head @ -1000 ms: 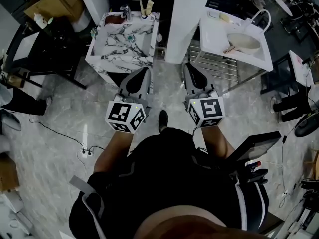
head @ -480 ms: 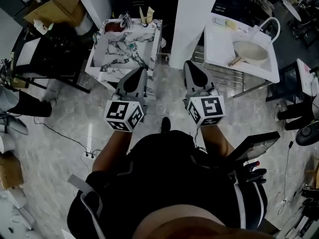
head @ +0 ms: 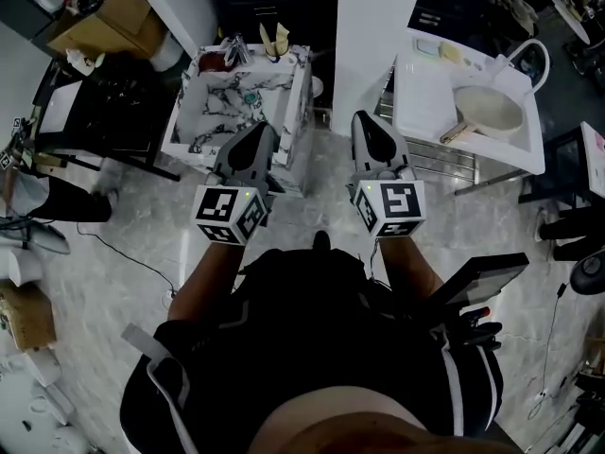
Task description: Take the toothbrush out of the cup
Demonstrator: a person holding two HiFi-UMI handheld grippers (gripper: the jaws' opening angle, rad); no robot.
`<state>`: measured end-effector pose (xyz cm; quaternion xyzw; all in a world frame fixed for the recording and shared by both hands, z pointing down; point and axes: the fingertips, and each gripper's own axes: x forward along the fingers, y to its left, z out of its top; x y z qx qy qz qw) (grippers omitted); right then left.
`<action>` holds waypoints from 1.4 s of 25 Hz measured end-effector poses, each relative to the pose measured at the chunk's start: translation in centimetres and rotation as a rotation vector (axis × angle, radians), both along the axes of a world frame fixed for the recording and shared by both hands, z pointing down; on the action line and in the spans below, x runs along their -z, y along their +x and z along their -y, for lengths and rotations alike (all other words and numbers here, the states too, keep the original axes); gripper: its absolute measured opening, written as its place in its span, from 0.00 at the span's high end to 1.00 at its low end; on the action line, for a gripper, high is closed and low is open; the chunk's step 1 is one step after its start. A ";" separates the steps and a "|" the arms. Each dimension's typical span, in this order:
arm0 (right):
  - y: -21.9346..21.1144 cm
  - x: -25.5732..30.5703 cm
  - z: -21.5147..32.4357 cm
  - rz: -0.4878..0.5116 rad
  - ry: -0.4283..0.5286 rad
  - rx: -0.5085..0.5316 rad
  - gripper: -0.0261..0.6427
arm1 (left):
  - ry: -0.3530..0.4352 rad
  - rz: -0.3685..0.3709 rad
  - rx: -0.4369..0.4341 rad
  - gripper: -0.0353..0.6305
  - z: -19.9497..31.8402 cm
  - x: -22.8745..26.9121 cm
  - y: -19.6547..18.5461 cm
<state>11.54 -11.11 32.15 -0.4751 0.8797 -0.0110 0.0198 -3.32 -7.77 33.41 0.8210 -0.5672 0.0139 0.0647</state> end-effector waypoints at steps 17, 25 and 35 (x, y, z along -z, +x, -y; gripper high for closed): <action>-6.9 0.6 6.2 -0.011 -0.019 0.040 0.93 | -0.005 -0.053 0.059 0.95 7.1 -0.6 -6.0; -11.4 0.9 9.4 -0.024 -0.012 -0.015 0.92 | 0.030 -0.070 -0.003 0.95 10.6 0.2 -9.9; -16.5 0.2 12.4 -0.059 -0.015 -0.057 0.88 | 0.028 -0.083 -0.106 0.95 14.7 -0.5 -13.4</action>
